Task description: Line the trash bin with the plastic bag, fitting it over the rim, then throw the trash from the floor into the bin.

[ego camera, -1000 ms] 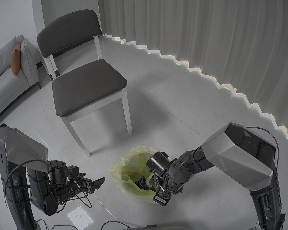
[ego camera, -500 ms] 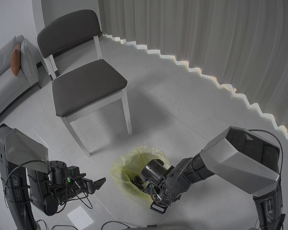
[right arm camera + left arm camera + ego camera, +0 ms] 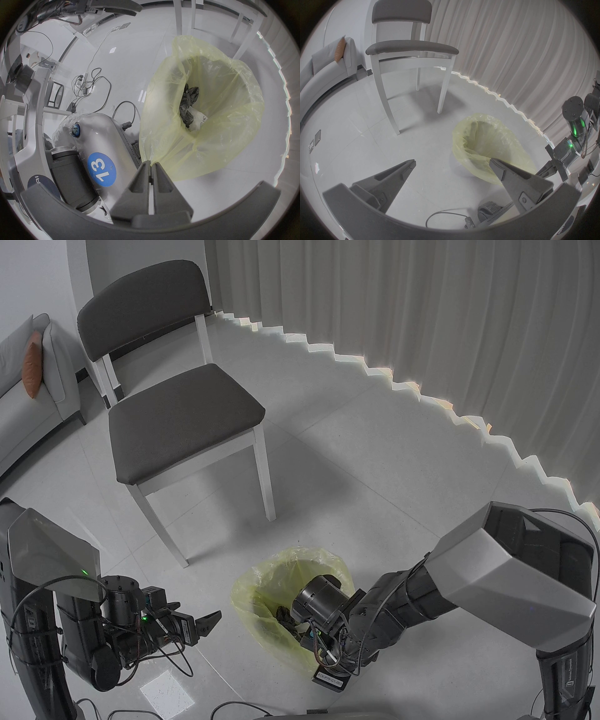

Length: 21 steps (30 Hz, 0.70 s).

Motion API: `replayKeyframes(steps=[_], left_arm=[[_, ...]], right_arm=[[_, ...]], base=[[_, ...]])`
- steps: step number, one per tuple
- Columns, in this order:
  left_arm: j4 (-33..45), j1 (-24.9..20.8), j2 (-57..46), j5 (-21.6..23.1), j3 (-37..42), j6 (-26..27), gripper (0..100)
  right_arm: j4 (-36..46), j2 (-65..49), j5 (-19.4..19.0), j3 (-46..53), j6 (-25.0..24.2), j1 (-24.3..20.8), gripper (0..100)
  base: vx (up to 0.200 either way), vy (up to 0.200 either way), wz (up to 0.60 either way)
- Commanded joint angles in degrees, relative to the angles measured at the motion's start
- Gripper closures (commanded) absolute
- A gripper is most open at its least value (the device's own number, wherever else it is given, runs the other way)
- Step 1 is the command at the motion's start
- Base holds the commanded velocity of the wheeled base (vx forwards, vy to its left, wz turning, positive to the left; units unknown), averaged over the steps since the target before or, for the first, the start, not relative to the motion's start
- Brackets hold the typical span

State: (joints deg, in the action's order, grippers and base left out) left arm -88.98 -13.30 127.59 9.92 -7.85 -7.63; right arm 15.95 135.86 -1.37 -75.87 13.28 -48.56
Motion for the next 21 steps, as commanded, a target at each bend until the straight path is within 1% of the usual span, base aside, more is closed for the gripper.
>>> replayKeyframes(steps=[1, 8, 15, 21], left_arm=[[-1.02, -0.32, -0.23, 0.01, -0.06, -0.02, 0], [-1.02, -0.5, 0.21, 0.01, -0.41, -0.1, 0], [-1.02, -1.55, -0.15, -0.43, 0.03, -0.1, 0], [-1.02, -1.91, -0.06, -0.96, -0.32, -0.1, 0]], right_arm=[[-0.04, -0.07, -0.04, 0.11, 0.0, -0.4, 100], [0.31, -2.97, -0.74, 2.57, 0.17, -1.45, 100], [0.05, -2.71, -0.83, 3.72, 0.17, -2.69, 100], [0.05, -2.01, -0.66, 4.07, 0.26, -2.77, 100]], base=[[0.0, 0.0, 0.0], [0.0, 0.0, 0.0], [0.0, 0.0, 0.0], [0.0, 0.0, 0.0]])
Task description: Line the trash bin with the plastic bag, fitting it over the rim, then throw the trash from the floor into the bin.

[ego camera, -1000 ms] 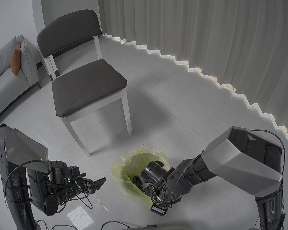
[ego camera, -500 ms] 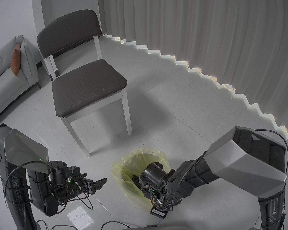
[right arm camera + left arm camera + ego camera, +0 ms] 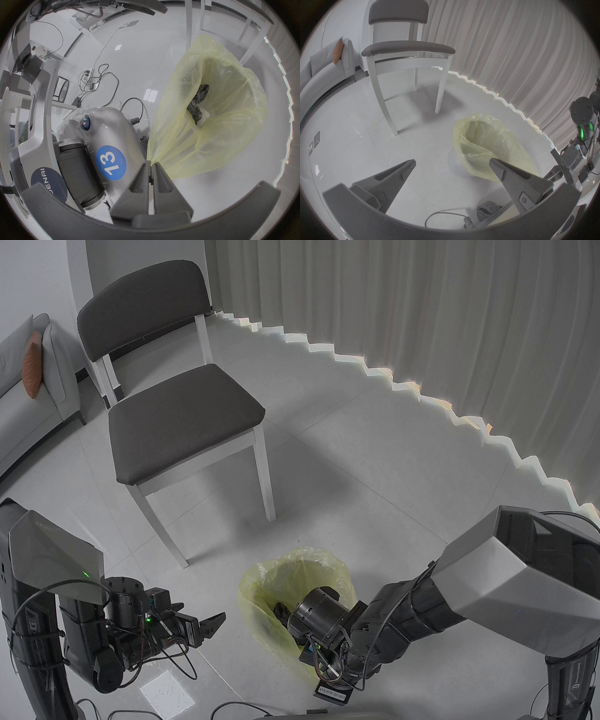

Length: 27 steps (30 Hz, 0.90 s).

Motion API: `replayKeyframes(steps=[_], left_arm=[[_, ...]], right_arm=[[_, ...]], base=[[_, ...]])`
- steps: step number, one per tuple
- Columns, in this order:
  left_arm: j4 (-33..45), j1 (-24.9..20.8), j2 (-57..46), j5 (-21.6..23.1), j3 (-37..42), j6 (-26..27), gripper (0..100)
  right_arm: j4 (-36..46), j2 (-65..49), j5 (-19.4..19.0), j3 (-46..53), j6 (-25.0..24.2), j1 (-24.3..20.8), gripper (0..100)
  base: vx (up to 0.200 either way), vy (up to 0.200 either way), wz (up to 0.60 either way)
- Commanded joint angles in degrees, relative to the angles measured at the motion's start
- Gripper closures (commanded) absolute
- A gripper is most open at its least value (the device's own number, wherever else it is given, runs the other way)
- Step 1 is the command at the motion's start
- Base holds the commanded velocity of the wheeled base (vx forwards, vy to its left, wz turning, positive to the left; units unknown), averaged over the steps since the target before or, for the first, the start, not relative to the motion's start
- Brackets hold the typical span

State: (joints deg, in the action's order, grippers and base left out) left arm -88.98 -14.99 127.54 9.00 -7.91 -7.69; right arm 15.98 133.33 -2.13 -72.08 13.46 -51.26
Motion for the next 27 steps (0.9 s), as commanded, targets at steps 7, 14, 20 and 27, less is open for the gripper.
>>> replayKeyframes(steps=[7, 14, 20, 27], left_arm=[[-1.02, -0.56, 0.43, 0.06, -0.44, -0.13, 0], [-1.02, -0.47, -0.1, 0.06, -0.35, -0.92, 0], [-1.02, -0.74, -0.98, -0.03, 0.0, -1.18, 0], [-1.02, -2.94, -0.89, -1.09, -0.44, -1.18, 0]], right_arm=[[0.1, 0.62, 0.2, 0.19, 0.08, -1.56, 100], [0.19, -2.02, 0.11, -0.34, -0.71, -3.58, 0], [0.19, -4.04, 0.38, -0.25, -1.24, -4.2, 0], [-2.1, -3.07, 1.17, -2.89, -2.3, -1.47, 0]], base=[[0.0, 0.0, 0.0], [0.0, 0.0, 0.0], [0.0, 0.0, 0.0], [0.0, 0.0, 0.0]])
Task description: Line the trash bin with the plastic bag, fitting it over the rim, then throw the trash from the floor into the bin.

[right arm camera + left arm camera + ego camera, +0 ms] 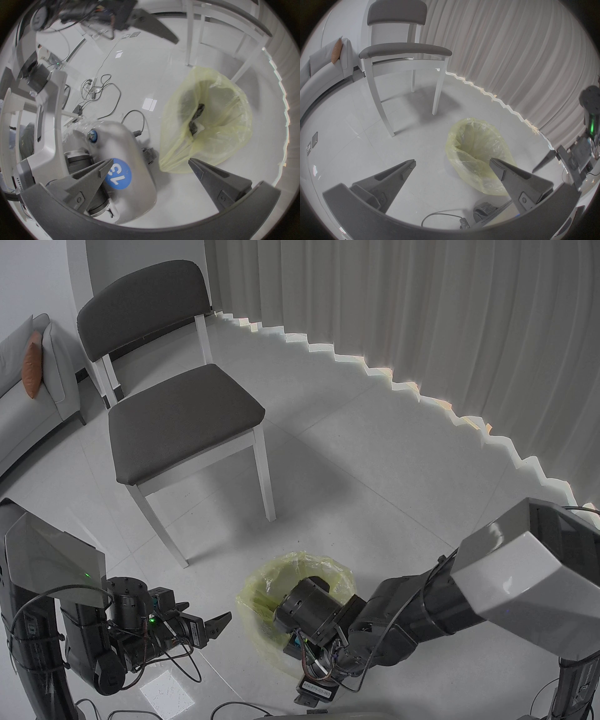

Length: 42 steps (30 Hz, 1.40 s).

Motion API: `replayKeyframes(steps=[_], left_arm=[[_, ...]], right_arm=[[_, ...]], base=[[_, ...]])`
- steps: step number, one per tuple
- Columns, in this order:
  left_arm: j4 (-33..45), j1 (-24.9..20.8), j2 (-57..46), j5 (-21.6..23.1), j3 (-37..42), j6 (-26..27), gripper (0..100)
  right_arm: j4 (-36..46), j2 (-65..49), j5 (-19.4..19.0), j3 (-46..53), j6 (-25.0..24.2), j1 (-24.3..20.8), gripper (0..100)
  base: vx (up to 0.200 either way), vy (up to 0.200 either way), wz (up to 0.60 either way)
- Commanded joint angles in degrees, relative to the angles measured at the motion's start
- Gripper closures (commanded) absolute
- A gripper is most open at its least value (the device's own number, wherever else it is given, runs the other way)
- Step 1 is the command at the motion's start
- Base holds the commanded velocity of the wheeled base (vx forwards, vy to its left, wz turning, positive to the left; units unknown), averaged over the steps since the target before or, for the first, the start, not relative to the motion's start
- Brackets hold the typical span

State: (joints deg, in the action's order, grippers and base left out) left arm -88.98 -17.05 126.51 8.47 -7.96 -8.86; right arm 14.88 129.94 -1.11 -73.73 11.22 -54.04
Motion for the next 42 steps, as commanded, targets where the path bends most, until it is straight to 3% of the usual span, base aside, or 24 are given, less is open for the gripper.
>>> replayKeyframes(steps=[1, 8, 13, 21, 24, 32, 38, 42], left_arm=[[-1.02, -1.14, 0.22, -0.91, -0.48, -0.01, 0], [-1.02, -1.31, -0.65, -1.09, -0.83, -2.04, 0], [-1.02, -0.79, -3.29, -0.91, -1.36, -1.95, 0], [-1.02, 3.52, -10.41, -1.09, -4.34, -2.12, 0], [-1.02, 6.86, -13.4, -1.0, -4.61, -1.95, 0], [-1.02, 9.23, -17.88, -0.65, -0.92, -1.33, 0], [-1.02, 8.27, -19.02, -0.65, 1.46, -1.07, 0], [-1.02, 5.19, -15.95, -1.27, 2.69, -0.37, 0]], right_arm=[[-1.7, 0.75, 0.14, -1.59, -0.05, 1.75, 0], [-2.58, 1.11, 1.02, -3.44, -0.05, 2.71, 0], [-2.58, -8.04, 3.39, -1.07, -0.84, 5.44, 0], [-2.93, -25.26, 3.22, 4.91, -1.02, 17.39, 0], [-3.37, -32.38, 3.13, 8.07, -1.2, 23.89, 0], [-8.91, -45.39, 2.52, 17.48, -5.77, 34.53, 0], [-9.96, -52.16, 2.34, 23.81, -5.85, 35.76, 0], [-10.67, -52.33, 1.29, 28.55, -5.94, 33.12, 0]], base=[[0.0, 0.0, 0.0], [0.0, 0.0, 0.0], [0.0, 0.0, 0.0], [0.0, 0.0, 0.0], [0.0, 0.0, 0.0], [0.0, 0.0, 0.0], [0.0, 0.0, 0.0], [0.0, 0.0, 0.0]])
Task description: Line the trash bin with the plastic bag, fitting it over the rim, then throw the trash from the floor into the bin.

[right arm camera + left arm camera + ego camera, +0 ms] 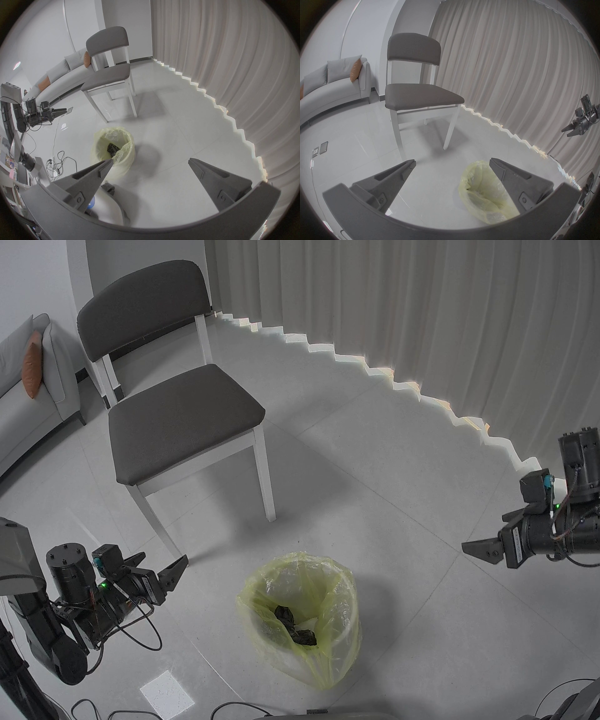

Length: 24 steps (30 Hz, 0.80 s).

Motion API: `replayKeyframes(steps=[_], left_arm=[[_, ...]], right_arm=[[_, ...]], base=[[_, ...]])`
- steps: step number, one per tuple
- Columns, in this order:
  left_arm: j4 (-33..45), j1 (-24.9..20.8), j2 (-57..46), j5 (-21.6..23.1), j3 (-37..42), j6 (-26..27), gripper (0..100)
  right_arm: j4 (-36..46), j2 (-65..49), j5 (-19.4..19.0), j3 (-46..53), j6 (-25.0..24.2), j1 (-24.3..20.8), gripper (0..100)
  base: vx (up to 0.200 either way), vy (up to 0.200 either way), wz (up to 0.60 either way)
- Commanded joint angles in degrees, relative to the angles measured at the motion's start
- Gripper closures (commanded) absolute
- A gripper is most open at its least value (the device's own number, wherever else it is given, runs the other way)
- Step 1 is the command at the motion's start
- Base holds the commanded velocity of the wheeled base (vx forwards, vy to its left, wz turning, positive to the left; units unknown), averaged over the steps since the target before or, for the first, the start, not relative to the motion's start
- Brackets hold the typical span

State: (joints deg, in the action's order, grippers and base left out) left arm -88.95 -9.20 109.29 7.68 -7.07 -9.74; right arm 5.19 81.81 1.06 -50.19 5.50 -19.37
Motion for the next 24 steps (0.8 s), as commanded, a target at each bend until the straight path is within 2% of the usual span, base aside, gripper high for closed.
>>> replayKeyframes(steps=[1, 3, 7, 10, 13, 17, 24], left_arm=[[-1.05, -3.28, 1.98, -0.47, 1.71, 0.42, 0], [-1.05, -4.86, 3.56, -0.47, 1.53, 0.42, 0], [-1.05, -9.87, 8.57, -3.37, -1.37, 0.51, 0], [-1.05, -10.57, 8.22, -5.04, -1.37, 0.34, 0], [-1.05, -9.87, 5.67, -5.13, -0.49, -0.1, 0], [-1.05, -7.32, 1.19, -4.69, 2.06, -0.19, 0], [-1.05, -5.3, -5.49, -4.43, 6.1, -2.21, 0]], right_arm=[[-1.68, -3.32, -0.97, 5.45, -0.49, -3.13, 0], [-4.23, -0.42, -0.88, 6.16, -1.54, -6.21, 0], [-16.09, 9.16, -0.27, 7.3, -8.66, -16.05, 0], [-22.42, 18.21, -0.18, 6.42, -9.01, -20.36, 0], [-25.5, 25.77, -0.18, 3.43, -7.78, -22.64, 0], [-25.67, 35.08, -0.27, -2.11, -6.2, -24.84, 0], [-25.76, 47.83, -1.06, -11.51, -1.89, -25.45, 0]], base=[[0.0, 0.0, 0.0], [0.0, 0.0, 0.0], [0.0, 0.0, 0.0], [0.0, 0.0, 0.0], [0.0, 0.0, 0.0], [0.0, 0.0, 0.0], [0.0, 0.0, 0.0]])
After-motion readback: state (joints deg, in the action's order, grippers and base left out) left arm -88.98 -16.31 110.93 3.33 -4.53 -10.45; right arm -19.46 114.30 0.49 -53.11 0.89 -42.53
